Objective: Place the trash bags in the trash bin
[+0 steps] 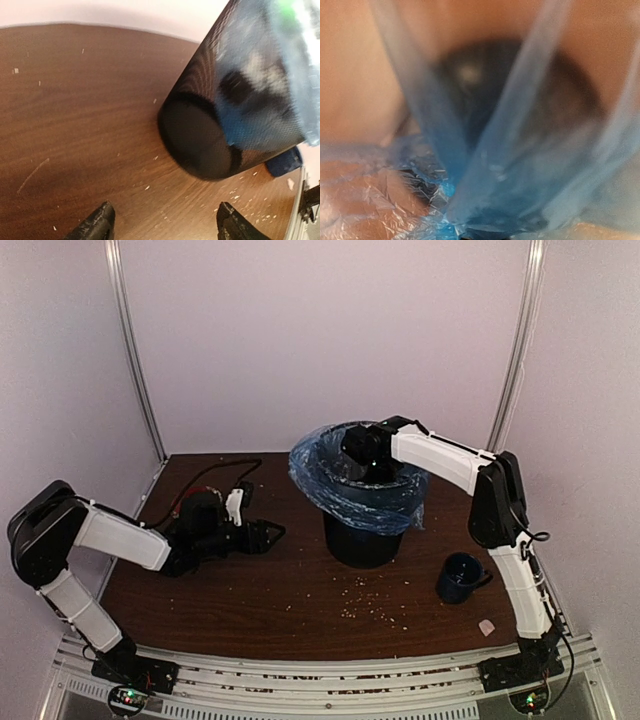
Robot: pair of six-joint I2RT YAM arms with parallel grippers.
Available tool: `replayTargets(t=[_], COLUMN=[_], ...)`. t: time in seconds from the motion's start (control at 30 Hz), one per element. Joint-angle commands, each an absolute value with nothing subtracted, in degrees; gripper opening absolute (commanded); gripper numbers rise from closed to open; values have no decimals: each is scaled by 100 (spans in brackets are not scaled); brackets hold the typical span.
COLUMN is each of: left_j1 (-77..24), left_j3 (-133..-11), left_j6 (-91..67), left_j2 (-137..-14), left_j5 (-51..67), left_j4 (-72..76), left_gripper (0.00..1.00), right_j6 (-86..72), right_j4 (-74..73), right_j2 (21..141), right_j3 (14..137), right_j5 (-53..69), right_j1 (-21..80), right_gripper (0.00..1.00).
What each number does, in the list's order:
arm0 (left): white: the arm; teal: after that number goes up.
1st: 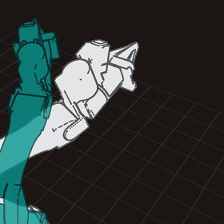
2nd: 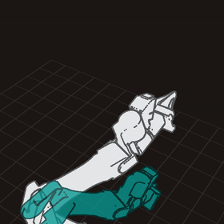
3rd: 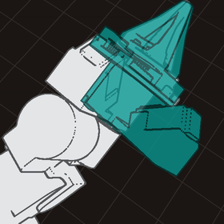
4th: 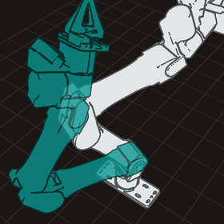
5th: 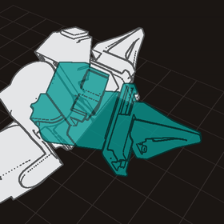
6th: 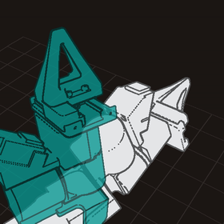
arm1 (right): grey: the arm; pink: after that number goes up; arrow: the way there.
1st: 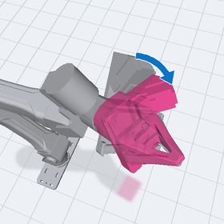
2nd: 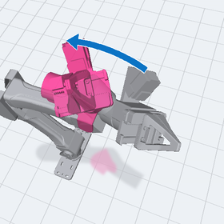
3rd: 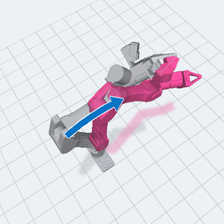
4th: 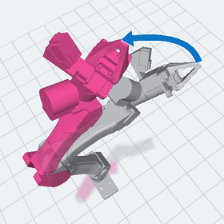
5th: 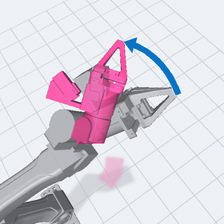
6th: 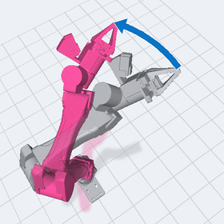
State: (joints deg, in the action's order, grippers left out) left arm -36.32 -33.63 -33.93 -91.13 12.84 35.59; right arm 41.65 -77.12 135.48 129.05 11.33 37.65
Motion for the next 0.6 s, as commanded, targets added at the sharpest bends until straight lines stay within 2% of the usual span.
replayTargets(t=[0.0,0.07,0.2,0.57], left_j1=[-3586,-3594,-3601,-3604], left_j3=[-2955,-2787,-3281,-5102], left_j6=[-3662,-3707,-3755,-4134], left_j2=[-8372,-8030,-7693,-8855], left_j5=[1150,952,977,1099], left_j4=[5155,5481,4877,4037], left_gripper=[75,77,79,80], right_j6=[4276,4287,4289,4289], right_j4=[-7781,-7779,-7780,-7779], right_j2=[13631,13648,13665,13734], right_j3=[12902,12886,12856,12867], right_j5=[1072,1065,1059,1099], right_j1=[3831,3832,3832,3831], right_gripper=[0,0,0,0])
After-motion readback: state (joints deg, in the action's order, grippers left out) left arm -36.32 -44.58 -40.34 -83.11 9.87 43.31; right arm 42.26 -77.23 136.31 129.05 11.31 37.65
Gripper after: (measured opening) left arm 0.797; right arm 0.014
